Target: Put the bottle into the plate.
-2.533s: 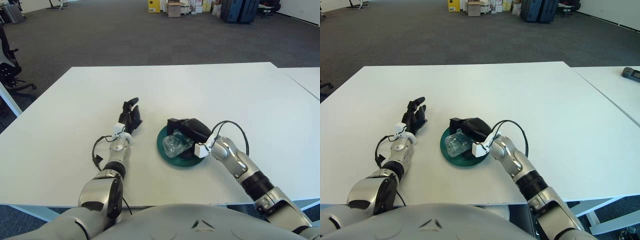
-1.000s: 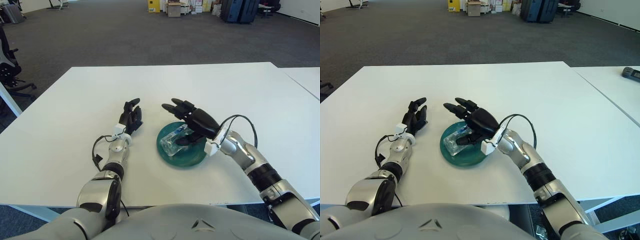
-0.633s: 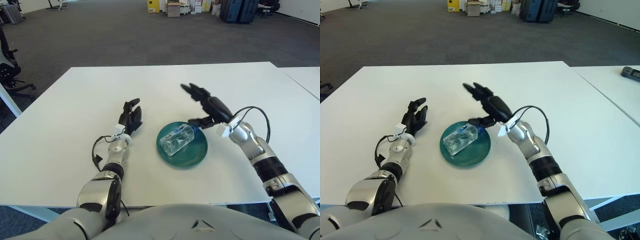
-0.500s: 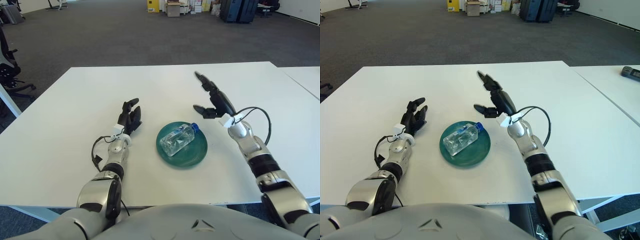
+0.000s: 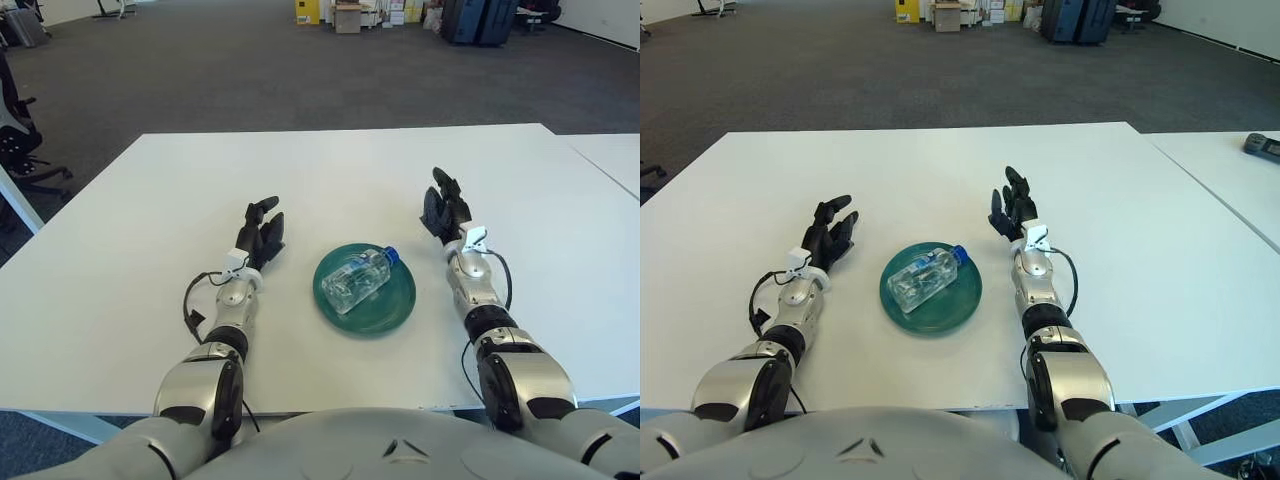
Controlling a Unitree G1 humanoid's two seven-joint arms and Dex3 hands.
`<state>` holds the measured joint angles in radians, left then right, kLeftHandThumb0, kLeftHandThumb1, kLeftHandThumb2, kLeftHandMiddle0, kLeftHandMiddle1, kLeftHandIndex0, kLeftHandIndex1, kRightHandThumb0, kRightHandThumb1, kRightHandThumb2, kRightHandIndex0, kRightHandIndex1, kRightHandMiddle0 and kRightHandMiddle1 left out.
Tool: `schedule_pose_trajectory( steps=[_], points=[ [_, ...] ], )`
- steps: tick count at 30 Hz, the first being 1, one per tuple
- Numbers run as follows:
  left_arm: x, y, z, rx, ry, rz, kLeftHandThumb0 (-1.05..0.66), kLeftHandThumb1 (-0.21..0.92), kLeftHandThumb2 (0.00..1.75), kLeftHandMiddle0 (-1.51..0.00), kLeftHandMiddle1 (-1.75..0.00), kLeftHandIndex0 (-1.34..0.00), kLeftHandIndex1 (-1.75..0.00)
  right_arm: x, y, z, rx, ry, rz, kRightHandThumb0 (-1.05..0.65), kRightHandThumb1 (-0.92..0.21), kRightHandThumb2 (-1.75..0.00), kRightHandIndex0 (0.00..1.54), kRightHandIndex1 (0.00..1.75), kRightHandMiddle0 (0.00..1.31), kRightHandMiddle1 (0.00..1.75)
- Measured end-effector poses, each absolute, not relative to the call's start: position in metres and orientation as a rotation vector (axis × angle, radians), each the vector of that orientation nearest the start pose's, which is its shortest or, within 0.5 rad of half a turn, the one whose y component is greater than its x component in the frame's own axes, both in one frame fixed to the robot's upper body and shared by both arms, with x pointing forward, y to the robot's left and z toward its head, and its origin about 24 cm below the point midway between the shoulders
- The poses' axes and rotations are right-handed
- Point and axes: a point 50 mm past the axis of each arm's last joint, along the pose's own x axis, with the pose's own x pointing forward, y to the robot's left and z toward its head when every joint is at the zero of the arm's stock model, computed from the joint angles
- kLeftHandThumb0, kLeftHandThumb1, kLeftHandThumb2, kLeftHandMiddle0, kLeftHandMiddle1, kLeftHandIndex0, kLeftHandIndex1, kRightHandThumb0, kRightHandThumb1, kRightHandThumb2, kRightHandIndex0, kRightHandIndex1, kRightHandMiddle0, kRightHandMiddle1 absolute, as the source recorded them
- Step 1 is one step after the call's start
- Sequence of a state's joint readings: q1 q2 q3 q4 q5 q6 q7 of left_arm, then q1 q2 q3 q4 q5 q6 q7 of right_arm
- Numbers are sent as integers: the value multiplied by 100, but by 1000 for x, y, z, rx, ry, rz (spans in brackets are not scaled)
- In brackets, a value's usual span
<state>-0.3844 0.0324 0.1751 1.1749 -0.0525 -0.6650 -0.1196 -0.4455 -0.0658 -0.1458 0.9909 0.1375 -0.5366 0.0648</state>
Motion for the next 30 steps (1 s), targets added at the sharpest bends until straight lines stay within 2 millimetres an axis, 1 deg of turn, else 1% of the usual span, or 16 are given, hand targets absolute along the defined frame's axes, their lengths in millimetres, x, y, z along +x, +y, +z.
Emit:
schedule_pose_trajectory(
  steps=[7, 12, 22, 30],
  points=[
    [275, 160, -48, -66, 131, -15, -71, 92, 61, -50, -18, -4, -106, 308, -165, -15, 156, 68, -29, -75, -92, -89, 45, 11, 0, 93],
    [275, 160, -48, -66, 130, -16, -70, 92, 61, -51, -19, -6, -107, 306, -162, -23, 172, 120, -22, -76, -92, -90, 48, 12, 0, 96],
    [274, 160, -48, -66, 130, -16, -71, 92, 64, -50, -20, -3, -104, 312, -158, -26, 163, 173, -3, -79, -92, -93, 47, 10, 0, 93],
    [274, 160, -48, -64, 128, -17, -74, 92, 69, -49, -21, -1, -104, 309, -157, -31, 143, 196, 8, -80, -92, -94, 46, 10, 0, 91]
  ],
)
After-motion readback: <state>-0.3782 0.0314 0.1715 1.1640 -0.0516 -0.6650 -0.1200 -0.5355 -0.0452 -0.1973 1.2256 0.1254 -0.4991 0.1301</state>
